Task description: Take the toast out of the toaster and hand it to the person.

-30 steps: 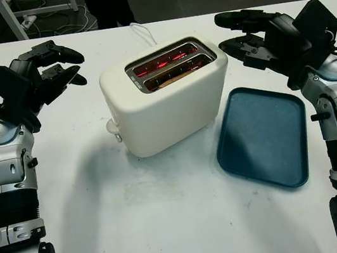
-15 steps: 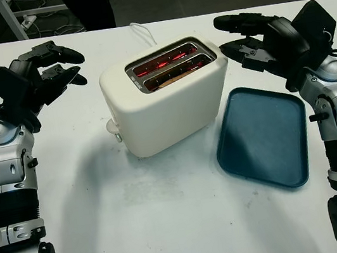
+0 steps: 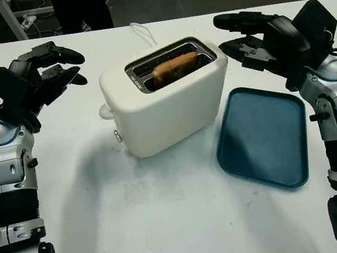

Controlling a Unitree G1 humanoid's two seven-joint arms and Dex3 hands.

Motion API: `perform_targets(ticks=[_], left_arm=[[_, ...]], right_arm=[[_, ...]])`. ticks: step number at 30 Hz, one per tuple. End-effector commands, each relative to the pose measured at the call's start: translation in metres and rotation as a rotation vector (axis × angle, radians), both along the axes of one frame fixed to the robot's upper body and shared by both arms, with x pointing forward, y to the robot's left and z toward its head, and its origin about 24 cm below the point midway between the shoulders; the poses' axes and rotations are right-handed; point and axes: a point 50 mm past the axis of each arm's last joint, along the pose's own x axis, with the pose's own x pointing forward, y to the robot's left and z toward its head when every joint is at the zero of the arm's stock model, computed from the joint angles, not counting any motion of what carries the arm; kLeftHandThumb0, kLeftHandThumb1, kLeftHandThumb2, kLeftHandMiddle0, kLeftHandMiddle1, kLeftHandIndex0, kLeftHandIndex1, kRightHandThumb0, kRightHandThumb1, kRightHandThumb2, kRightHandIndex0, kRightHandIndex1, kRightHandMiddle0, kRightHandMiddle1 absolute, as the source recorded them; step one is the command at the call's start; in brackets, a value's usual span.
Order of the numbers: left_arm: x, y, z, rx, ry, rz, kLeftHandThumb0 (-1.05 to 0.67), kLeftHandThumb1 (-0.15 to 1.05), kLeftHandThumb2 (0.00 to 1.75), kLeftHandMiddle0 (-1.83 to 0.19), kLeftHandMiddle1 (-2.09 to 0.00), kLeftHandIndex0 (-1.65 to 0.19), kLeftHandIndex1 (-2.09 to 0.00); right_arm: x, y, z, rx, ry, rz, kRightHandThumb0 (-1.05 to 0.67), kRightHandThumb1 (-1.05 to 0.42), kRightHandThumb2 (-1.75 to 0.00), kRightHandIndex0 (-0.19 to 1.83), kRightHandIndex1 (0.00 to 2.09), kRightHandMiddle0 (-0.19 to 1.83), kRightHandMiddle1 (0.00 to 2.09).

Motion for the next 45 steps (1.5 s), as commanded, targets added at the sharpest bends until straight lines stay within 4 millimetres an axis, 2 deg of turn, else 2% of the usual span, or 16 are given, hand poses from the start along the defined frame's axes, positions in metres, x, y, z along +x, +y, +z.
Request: perform_targets(ticks=[1,6,11,15,18,21,26,28,35,41,45], left_arm=[[0.0,-0.001,0.004,0.013,-0.014,0.004,-1.05,0.85,0.01,-0.69,-1.15,-0.73,-0.98],[0.0,-0.002,0.004,0.026,-0.014,0.011,-1.05,0.86,0.01,-0.69,-1.15,-0.72,-1.0],[0.0,-0.001,0.003,0.008,-0.007,0.007,-1.05,0.85,0.0,-0.69,-1.14,-0.73,-0.99],[-0.001,-0.001,0.003,0.008,0.001,0.013,-1.05,0.84,0.0,-0.7,-1.14,-0.74,-0.99],[-0.001,-0.001,0.003,0.003,-0.003,0.01,-1.05,0.84,0.0,-0.71,-1.14,-0.74,-0.99],[-0.001,-0.001,0.001,-0.008,0.001,0.008,-1.05,0.83,0.0,-0.71,-1.14,-0.74,-0.99],[-0.001,0.0,0.0,0.009,-0.005,0.019,-1.05,0.84,0.01,-0.71,-1.13,-0.74,-0.98],[-0.001,0.0,0.0,-0.014,0.001,0.015,-1.05,0.83,0.0,-0.72,-1.12,-0.76,-0.96],[-0.001,0.001,-0.002,-0.023,0.007,0.014,-1.05,0.83,0.0,-0.72,-1.11,-0.77,-0.94],[-0.002,0.002,-0.003,-0.024,0.006,0.017,-1.05,0.82,0.0,-0.72,-1.1,-0.79,-0.92],[-0.001,0.001,-0.004,-0.031,0.015,0.015,-1.05,0.81,0.0,-0.73,-1.09,-0.8,-0.9]], right_arm=[[0.0,-0.003,0.008,-0.021,-0.034,-0.007,-0.22,-0.92,-0.29,0.07,1.03,0.53,0.01],[0.003,-0.007,0.026,-0.077,-0.195,-0.036,-0.14,-0.88,-0.14,0.2,0.94,0.58,0.04],[0.009,-0.004,0.058,-0.145,-0.399,0.011,-0.02,-0.8,-0.04,0.36,0.98,0.68,0.09],[0.012,0.01,0.089,-0.205,-0.506,0.092,0.05,-0.69,-0.01,0.45,1.0,0.77,0.14],[0.011,0.023,0.106,-0.301,-0.544,0.145,0.0,-0.6,-0.01,0.54,1.01,0.84,0.18],[0.011,0.037,0.114,-0.399,-0.592,0.191,-0.1,-0.54,-0.01,0.66,0.97,0.91,0.23],[0.015,0.062,0.111,-0.591,-0.627,0.261,-0.27,-0.53,-0.01,0.81,0.88,0.99,0.28],[0.016,0.071,0.106,-0.669,-0.64,0.288,-0.34,-0.53,0.0,0.88,0.78,1.01,0.27],[0.019,0.086,0.086,-0.814,-0.595,0.374,-0.15,-0.57,-0.01,0.87,0.63,0.97,0.19],[0.027,0.091,0.076,-0.91,-0.616,0.388,-0.26,-0.59,-0.01,0.88,0.66,0.97,0.16],[0.029,0.092,0.072,-0.931,-0.622,0.388,-0.28,-0.6,-0.01,0.84,0.67,0.96,0.14]])
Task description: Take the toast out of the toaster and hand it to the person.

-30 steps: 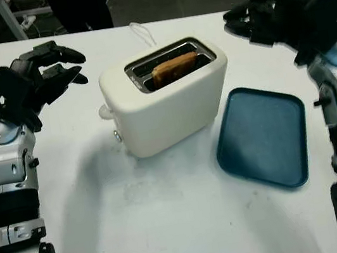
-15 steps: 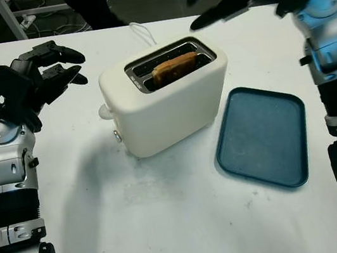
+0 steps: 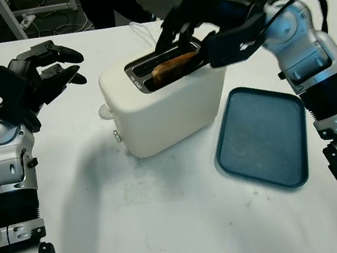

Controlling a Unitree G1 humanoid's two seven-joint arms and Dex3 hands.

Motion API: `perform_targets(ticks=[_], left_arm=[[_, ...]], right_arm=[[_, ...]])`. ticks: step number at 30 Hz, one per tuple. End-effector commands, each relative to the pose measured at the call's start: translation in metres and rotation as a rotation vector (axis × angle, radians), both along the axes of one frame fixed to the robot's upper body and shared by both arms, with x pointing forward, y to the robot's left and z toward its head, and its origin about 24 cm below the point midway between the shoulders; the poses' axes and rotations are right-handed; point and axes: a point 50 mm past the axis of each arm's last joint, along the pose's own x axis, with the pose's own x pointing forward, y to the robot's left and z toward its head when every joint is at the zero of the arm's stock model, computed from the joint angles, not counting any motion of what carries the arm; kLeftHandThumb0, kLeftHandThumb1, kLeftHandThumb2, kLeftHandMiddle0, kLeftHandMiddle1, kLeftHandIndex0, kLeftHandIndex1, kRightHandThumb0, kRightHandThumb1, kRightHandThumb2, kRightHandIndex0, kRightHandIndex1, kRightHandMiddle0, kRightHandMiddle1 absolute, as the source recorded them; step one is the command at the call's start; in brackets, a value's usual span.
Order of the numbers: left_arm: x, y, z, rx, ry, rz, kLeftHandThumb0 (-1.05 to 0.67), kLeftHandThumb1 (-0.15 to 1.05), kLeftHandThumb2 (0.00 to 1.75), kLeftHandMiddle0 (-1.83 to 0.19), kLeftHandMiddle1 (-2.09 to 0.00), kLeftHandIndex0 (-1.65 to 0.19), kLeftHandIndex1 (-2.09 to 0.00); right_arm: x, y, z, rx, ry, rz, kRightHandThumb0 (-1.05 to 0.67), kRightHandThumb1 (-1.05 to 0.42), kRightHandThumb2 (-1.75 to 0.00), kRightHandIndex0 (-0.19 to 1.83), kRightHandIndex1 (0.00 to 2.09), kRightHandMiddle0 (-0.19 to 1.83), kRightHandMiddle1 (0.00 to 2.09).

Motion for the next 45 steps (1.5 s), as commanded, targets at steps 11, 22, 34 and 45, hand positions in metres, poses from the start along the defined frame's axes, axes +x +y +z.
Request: perform_targets(ticks=[11,22,34,45], left_arm=[[0.0,0.001,-0.007,0.001,0.017,0.019,-1.05,0.82,0.0,-0.77,-1.05,-0.83,-0.86],[0.0,0.001,-0.007,-0.017,0.02,0.013,-1.05,0.8,0.0,-0.78,-1.03,-0.86,-0.84],[0.0,0.002,-0.007,-0.014,0.021,0.019,-1.05,0.81,0.0,-0.79,-1.02,-0.85,-0.82],[0.0,0.001,-0.007,-0.004,0.024,0.022,-1.05,0.81,0.01,-0.78,-1.02,-0.85,-0.82]], right_arm=[[0.001,0.007,-0.001,-0.042,-0.048,0.034,-0.27,-0.63,-0.01,0.8,0.67,0.95,0.12],[-0.002,0.015,-0.006,-0.057,-0.021,0.075,-0.28,-0.65,-0.01,0.91,0.69,1.06,0.14],[-0.006,0.018,-0.016,-0.065,0.02,0.09,-0.35,-0.67,0.0,0.97,1.54,0.87,1.4],[-0.005,0.013,-0.024,-0.157,-0.082,0.077,-0.5,-0.87,-0.04,1.14,1.75,0.89,1.73]])
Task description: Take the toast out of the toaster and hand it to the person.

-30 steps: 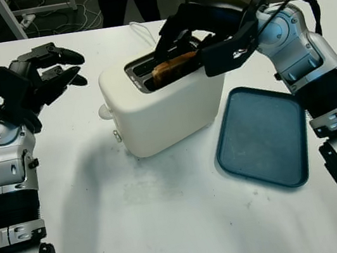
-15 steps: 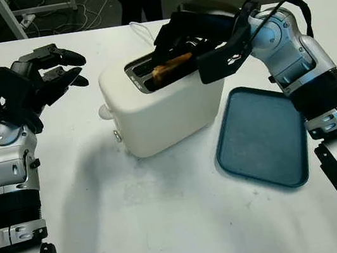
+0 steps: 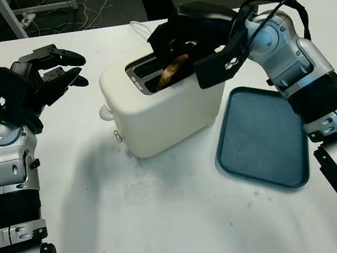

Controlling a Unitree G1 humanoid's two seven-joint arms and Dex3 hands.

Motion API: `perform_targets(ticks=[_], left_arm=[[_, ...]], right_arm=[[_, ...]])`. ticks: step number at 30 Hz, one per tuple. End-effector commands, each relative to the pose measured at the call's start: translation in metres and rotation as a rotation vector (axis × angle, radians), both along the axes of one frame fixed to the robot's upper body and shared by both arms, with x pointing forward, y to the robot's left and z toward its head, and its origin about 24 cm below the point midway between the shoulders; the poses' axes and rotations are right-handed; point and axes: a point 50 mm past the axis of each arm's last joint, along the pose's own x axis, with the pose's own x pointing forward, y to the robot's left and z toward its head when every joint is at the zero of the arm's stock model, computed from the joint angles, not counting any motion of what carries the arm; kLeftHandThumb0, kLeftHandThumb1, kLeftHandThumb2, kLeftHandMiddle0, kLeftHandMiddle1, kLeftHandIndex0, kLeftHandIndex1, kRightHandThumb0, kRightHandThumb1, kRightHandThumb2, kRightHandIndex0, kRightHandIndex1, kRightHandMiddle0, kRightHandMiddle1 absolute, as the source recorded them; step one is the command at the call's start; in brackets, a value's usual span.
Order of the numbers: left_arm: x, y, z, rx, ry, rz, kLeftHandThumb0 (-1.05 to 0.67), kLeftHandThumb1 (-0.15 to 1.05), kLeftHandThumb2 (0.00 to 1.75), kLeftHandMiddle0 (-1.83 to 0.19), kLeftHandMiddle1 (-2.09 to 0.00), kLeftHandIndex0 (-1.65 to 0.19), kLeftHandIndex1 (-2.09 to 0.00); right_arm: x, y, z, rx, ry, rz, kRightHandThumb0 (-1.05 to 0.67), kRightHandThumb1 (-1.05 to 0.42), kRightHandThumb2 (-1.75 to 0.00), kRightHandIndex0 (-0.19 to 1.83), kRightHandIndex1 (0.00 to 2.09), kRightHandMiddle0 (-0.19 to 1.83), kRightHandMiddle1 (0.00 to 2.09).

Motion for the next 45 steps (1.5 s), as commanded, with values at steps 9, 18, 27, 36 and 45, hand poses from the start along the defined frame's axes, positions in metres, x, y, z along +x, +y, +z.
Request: perform_targets(ticks=[9,18,27,36,45], left_arm=[[-0.001,0.002,-0.003,-0.004,0.012,0.002,-1.05,0.81,0.0,-0.79,-1.02,-0.86,-0.82],[0.0,0.003,-0.004,-0.013,0.014,0.001,-1.05,0.8,0.0,-0.79,-1.02,-0.87,-0.81],[0.0,0.003,-0.004,-0.009,0.014,-0.002,-1.05,0.8,0.0,-0.79,-1.02,-0.88,-0.79],[0.0,0.004,-0.004,-0.012,0.014,-0.004,-1.05,0.8,0.0,-0.78,-1.02,-0.87,-0.8],[-0.001,0.004,-0.002,0.003,0.013,-0.002,-1.05,0.8,0.0,-0.75,-1.07,-0.83,-0.87]], right_arm=[[0.007,-0.009,-0.003,0.025,-0.027,-0.026,-0.51,-0.92,-0.31,1.19,1.75,0.91,1.74],[0.012,-0.021,0.034,0.208,-0.134,-0.06,-0.42,-0.92,-0.39,1.14,1.75,0.84,1.75],[0.016,-0.056,0.074,0.422,-0.145,-0.123,-0.44,-0.92,-0.42,1.05,1.75,0.79,1.75],[0.018,-0.099,0.091,0.659,-0.117,-0.231,-0.46,-0.92,-0.39,1.12,1.75,0.9,1.75],[0.033,-0.146,0.054,0.948,0.107,-0.465,-0.43,-0.92,-0.4,1.03,1.75,0.76,1.75]])
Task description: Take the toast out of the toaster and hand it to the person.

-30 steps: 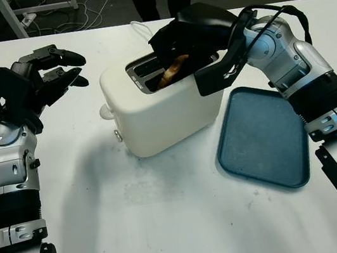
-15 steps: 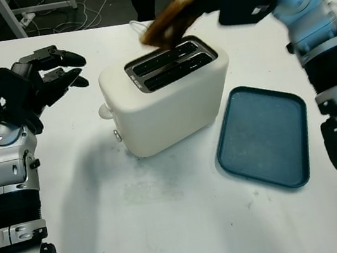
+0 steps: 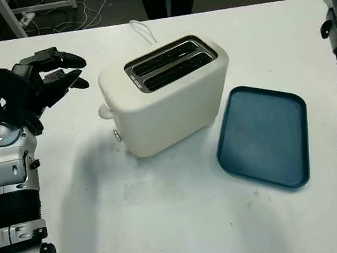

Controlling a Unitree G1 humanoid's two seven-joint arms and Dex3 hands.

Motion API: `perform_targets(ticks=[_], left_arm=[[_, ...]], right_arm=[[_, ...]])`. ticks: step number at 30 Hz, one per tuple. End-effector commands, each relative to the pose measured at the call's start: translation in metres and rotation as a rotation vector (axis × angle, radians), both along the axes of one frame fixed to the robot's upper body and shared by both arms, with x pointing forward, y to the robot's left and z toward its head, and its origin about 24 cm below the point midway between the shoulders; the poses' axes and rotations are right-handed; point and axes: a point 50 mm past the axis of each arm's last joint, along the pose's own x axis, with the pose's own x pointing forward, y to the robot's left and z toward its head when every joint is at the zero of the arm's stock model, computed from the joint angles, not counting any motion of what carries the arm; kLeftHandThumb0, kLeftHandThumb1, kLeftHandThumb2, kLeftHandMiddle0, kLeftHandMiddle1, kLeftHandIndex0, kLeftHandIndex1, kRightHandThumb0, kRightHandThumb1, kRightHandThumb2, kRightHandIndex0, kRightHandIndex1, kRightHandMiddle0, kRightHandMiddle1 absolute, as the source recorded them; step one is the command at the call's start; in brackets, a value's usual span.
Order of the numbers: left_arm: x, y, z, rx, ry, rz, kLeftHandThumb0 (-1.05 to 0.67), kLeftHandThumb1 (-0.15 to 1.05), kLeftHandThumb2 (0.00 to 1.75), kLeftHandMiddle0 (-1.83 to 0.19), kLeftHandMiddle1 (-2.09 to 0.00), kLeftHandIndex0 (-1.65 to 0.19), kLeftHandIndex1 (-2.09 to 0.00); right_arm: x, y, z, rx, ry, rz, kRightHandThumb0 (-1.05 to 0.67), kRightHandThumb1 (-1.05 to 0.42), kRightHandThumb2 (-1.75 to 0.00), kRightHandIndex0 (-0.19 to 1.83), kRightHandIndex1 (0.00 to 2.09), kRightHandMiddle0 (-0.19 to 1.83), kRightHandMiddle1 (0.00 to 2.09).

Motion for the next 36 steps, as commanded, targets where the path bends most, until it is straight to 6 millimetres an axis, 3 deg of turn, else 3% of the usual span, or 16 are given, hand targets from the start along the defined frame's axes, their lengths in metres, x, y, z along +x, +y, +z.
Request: perform_targets(ticks=[1,6,11,21,28,33,36], left_arm=[[-0.002,0.003,0.001,0.005,-0.001,0.003,-1.05,0.8,0.0,-0.75,-1.07,-0.82,-0.87],[-0.002,0.003,0.003,0.018,-0.007,0.004,-1.05,0.81,0.0,-0.73,-1.09,-0.8,-0.89],[-0.002,0.002,0.003,0.019,-0.012,0.005,-1.05,0.81,0.0,-0.73,-1.1,-0.79,-0.91],[-0.002,0.003,0.001,0.005,-0.013,-0.001,-1.05,0.8,0.0,-0.73,-1.07,-0.79,-0.89],[-0.003,0.002,0.001,-0.006,-0.007,-0.003,-1.05,0.8,0.0,-0.73,-1.08,-0.78,-0.91],[-0.003,0.003,0.0,-0.007,-0.005,-0.002,-1.05,0.79,0.0,-0.73,-1.08,-0.79,-0.91],[-0.003,0.004,0.001,-0.001,-0.007,0.001,-1.05,0.8,0.0,-0.74,-1.08,-0.79,-0.91]], right_arm=[[0.003,-0.015,-0.018,0.079,0.061,-0.06,-0.41,-0.92,-0.41,1.03,1.75,0.76,1.75],[0.009,-0.03,-0.052,0.236,0.171,-0.178,-0.32,-0.92,-0.43,0.97,1.75,0.72,1.75],[0.012,-0.033,-0.083,0.359,0.24,-0.216,-0.25,-0.92,-0.46,0.87,1.75,0.54,1.75],[0.014,-0.025,-0.122,0.539,0.355,-0.243,-0.18,-0.92,-0.59,0.86,1.75,0.48,1.75],[0.014,-0.008,-0.144,0.567,0.416,-0.232,-0.08,-0.92,-0.71,0.46,1.75,0.05,1.75],[0.01,-0.003,-0.161,0.572,0.433,-0.197,-0.02,-0.92,-0.77,0.28,1.75,0.0,1.75],[0.009,-0.002,-0.168,0.554,0.464,-0.208,-0.04,-0.92,-0.75,0.28,1.75,0.0,1.75]])
